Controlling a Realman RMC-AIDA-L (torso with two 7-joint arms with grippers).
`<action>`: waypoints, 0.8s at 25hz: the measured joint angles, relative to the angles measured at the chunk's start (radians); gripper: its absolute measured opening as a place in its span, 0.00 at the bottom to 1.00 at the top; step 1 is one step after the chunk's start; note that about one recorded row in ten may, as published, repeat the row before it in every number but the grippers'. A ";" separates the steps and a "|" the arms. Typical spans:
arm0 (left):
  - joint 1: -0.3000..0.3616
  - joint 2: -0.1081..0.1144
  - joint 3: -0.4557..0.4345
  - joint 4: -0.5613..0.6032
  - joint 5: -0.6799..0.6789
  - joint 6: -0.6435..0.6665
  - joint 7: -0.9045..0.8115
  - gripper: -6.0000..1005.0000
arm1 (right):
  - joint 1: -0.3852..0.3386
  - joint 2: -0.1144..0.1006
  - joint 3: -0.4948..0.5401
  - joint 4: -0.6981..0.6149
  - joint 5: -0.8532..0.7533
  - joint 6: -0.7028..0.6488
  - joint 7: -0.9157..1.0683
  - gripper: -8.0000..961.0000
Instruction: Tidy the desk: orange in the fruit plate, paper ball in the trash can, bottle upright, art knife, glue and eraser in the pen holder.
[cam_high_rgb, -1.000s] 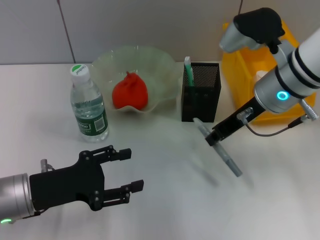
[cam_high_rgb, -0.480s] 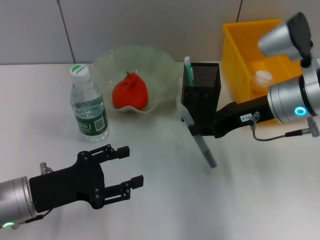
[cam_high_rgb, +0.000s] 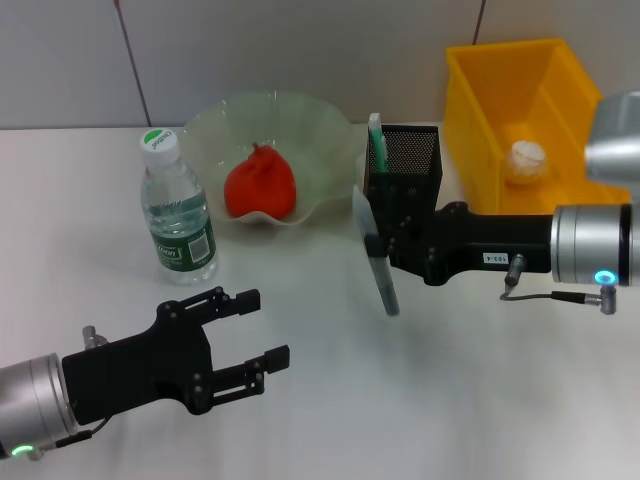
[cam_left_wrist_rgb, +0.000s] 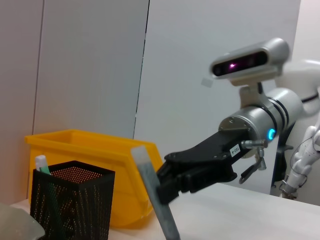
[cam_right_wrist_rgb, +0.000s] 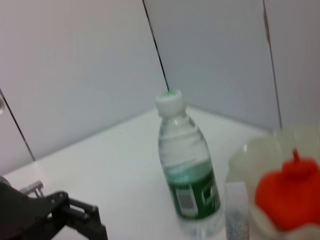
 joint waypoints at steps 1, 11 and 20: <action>0.000 0.000 0.000 -0.001 -0.001 -0.002 0.000 0.75 | -0.006 0.001 0.000 0.015 0.030 0.002 -0.050 0.14; 0.001 0.000 -0.001 -0.005 -0.026 -0.017 0.001 0.75 | -0.053 0.001 0.001 0.243 0.405 -0.029 -0.555 0.14; 0.000 0.000 -0.008 -0.009 -0.028 -0.017 0.001 0.75 | -0.030 0.007 -0.010 0.421 0.670 -0.107 -0.843 0.14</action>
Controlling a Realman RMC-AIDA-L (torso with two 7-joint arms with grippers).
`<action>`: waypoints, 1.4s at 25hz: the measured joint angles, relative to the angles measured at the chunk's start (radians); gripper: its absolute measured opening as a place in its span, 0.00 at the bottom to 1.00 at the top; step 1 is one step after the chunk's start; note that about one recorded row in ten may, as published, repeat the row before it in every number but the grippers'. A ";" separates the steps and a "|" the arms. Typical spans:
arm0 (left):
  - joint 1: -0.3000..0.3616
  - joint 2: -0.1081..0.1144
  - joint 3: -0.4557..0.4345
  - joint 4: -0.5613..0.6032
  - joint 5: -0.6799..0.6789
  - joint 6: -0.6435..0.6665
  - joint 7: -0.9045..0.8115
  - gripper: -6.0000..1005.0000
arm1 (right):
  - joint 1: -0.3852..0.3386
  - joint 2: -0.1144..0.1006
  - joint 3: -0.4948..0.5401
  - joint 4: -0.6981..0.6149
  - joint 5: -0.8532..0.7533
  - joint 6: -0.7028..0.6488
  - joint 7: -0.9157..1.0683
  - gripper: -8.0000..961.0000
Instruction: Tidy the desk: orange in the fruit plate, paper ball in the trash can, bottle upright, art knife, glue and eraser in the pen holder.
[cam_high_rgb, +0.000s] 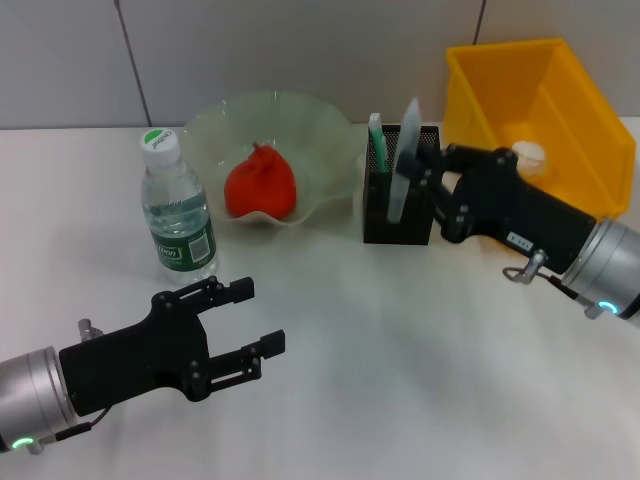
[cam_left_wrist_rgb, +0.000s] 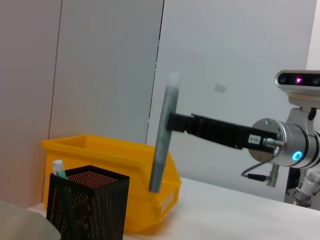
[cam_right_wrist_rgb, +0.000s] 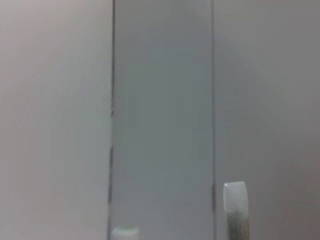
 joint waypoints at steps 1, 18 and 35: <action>-0.001 0.000 0.000 0.000 0.000 0.000 0.000 0.75 | 0.003 0.001 -0.001 0.014 0.025 -0.008 -0.022 0.14; -0.004 -0.001 -0.003 -0.003 -0.007 0.000 0.000 0.75 | 0.080 0.005 0.009 0.160 0.331 0.028 -0.150 0.14; 0.003 -0.002 -0.001 -0.025 -0.067 -0.053 0.013 0.75 | 0.152 0.005 0.009 0.160 0.355 0.210 -0.144 0.14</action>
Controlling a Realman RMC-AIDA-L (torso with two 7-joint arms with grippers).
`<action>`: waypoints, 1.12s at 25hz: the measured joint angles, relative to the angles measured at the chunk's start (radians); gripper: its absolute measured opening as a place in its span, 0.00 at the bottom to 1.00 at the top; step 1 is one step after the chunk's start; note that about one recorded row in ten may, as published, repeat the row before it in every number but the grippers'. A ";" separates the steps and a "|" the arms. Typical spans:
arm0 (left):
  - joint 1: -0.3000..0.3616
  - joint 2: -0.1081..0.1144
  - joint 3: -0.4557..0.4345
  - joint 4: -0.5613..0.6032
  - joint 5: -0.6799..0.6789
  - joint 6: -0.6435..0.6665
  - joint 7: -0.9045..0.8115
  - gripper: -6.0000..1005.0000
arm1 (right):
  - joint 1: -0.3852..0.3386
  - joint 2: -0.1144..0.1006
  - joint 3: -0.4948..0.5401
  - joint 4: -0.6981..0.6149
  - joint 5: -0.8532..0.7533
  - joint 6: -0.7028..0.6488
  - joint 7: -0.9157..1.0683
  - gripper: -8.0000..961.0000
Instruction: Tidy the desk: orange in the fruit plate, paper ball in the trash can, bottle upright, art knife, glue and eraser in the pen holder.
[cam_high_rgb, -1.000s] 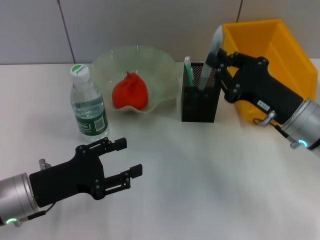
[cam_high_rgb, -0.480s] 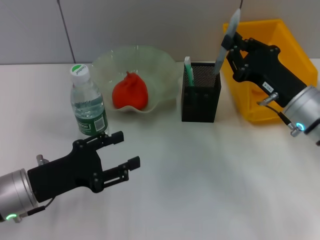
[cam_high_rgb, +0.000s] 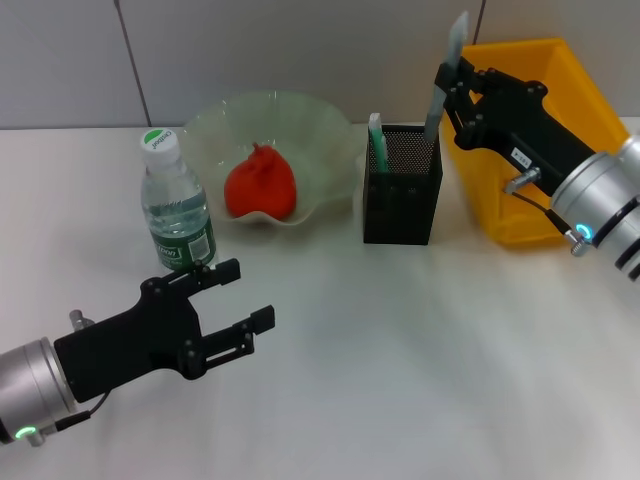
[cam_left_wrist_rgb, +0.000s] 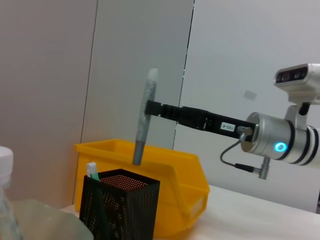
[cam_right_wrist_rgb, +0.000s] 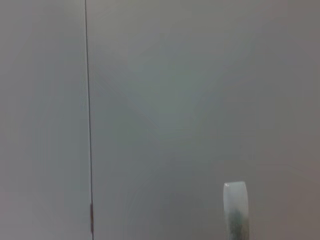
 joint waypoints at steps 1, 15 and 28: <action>-0.002 0.000 0.002 -0.002 0.000 0.000 0.000 0.75 | 0.004 0.000 -0.002 0.000 0.000 0.008 0.000 0.14; -0.009 0.000 0.006 -0.002 0.000 -0.004 0.000 0.75 | 0.043 0.000 -0.024 0.011 -0.006 0.113 0.012 0.14; -0.010 0.002 0.006 -0.002 0.002 -0.003 0.000 0.75 | 0.061 0.000 -0.031 0.028 -0.007 0.143 0.014 0.14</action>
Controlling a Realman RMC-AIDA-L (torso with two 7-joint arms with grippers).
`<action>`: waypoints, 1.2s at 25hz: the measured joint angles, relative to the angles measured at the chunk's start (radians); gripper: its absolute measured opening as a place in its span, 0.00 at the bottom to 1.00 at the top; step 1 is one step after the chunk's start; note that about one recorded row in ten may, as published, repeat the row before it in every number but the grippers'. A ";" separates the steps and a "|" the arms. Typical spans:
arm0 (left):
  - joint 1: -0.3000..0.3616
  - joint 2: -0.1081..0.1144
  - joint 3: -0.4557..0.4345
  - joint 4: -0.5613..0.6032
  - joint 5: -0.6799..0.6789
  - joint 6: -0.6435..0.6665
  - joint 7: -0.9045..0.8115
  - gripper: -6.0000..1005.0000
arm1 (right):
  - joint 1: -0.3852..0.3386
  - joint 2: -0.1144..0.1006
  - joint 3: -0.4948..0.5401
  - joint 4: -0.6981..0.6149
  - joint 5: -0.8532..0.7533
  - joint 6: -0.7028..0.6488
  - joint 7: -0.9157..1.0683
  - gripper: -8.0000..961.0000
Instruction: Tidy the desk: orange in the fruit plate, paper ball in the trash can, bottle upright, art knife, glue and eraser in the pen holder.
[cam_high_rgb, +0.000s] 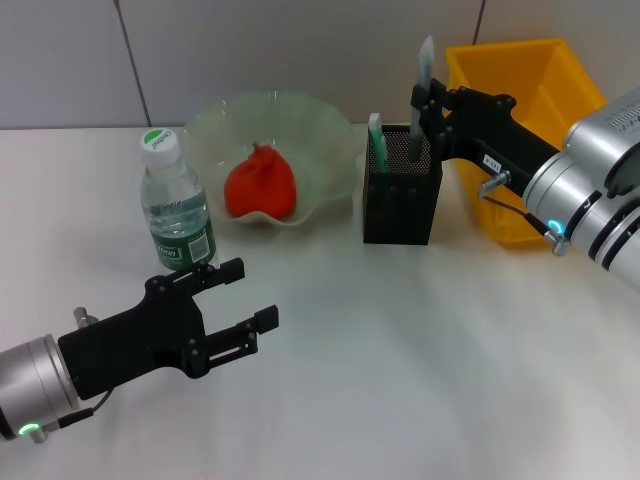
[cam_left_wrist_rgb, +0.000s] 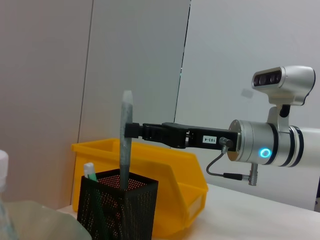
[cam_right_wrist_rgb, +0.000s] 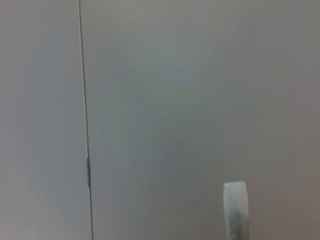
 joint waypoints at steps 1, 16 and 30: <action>0.000 0.000 0.000 0.000 0.000 0.000 0.000 0.75 | 0.000 0.000 0.000 0.000 0.000 0.000 0.000 0.14; 0.005 0.002 0.000 0.006 -0.001 0.005 0.000 0.76 | 0.000 0.000 -0.006 -0.002 0.000 -0.001 0.027 0.20; 0.006 0.002 0.000 0.008 -0.002 0.005 0.000 0.76 | -0.008 0.000 -0.009 -0.011 0.004 -0.006 0.065 0.71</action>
